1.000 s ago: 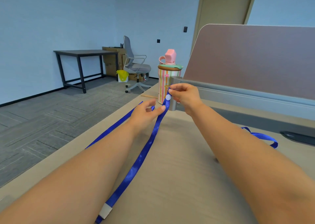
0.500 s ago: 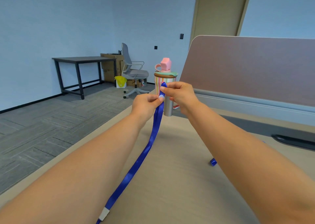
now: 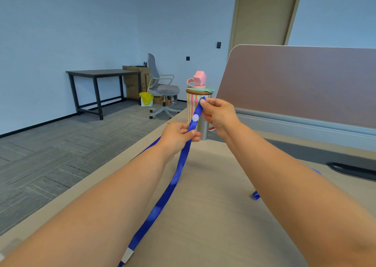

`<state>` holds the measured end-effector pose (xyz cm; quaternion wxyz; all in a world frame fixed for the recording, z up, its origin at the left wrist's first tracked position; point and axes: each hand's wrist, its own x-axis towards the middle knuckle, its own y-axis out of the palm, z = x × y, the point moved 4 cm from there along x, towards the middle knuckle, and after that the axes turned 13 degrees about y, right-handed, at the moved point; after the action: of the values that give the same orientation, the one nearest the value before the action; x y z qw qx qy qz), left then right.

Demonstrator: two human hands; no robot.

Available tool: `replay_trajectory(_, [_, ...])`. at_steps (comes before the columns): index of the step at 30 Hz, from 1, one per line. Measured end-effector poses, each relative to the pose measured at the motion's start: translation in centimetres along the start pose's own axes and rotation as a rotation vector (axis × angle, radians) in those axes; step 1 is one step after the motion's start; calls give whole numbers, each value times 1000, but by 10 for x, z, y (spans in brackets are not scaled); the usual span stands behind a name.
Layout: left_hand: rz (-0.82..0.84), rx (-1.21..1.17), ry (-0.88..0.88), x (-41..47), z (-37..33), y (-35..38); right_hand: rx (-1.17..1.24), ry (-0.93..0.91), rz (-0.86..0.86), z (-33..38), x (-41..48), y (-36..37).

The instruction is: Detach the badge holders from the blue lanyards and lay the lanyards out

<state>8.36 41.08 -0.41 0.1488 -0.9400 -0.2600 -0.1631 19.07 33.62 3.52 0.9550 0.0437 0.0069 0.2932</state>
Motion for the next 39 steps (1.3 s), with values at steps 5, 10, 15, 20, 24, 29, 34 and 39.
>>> replay_trajectory(5, [-9,9,-17,3,7,-3,-292,140,190,-14,-5,-1])
replay_trajectory(10, [60,34,-28,3,10,4,-277,111,186,-14,-1,0])
replay_trajectory(15, [87,-9,-87,-2,16,9,-83,87,140,-12,-1,-2])
replay_trajectory(20, [74,-18,-113,-5,16,11,-67,75,80,-8,0,-4])
replay_trajectory(24, [26,69,-76,-5,15,8,-59,86,61,-10,2,-5])
replay_trajectory(29, [-1,93,-135,-5,19,6,-39,143,26,-19,10,0])
replay_trajectory(34, [259,803,-171,-23,30,-14,-175,248,-128,-53,33,2])
replay_trajectory(39, [618,920,-92,-59,33,-19,-317,295,-249,-92,54,-4])
